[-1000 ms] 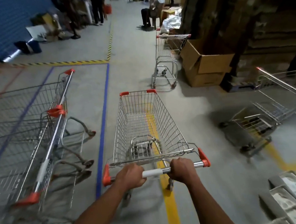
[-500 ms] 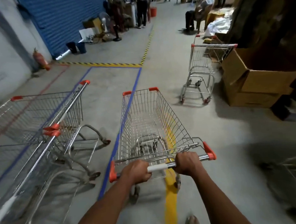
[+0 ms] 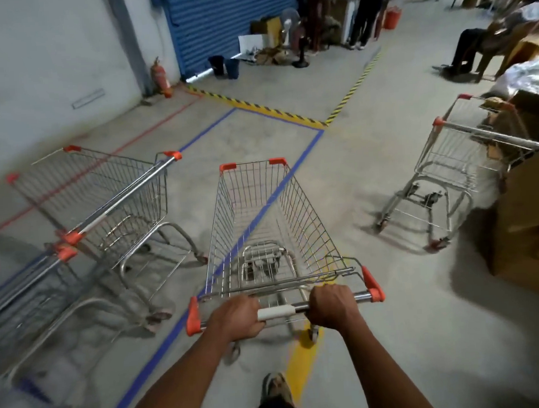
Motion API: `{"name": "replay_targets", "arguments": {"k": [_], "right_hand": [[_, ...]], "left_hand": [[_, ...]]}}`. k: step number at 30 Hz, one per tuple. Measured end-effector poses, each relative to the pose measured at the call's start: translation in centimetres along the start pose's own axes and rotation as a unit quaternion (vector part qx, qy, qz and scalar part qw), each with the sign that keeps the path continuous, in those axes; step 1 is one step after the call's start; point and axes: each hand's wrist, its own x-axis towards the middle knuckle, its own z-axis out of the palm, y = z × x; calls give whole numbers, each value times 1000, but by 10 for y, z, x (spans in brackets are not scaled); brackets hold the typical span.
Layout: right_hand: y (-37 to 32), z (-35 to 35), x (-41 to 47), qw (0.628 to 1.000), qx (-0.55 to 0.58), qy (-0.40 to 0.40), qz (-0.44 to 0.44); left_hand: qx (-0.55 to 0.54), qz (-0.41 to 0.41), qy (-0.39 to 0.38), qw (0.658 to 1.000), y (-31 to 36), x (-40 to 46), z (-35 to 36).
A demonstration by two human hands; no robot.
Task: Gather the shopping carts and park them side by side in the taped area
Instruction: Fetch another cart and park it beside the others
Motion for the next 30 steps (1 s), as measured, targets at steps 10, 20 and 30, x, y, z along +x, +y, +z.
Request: {"name": "replay_targets", "arguments": {"k": [10,20,30], "right_hand": [[114,-49,189,996,-38,2,-79],[179,-90,363,981,-70,16,-179],[222,-134,565,941,-68,84,-321]], "left_hand": [[-93,-108,53,988,9,170,-45],[-121,-197,83,969,-6,305,-87],[-185,-325,106,921,-35,451,-146]]}}
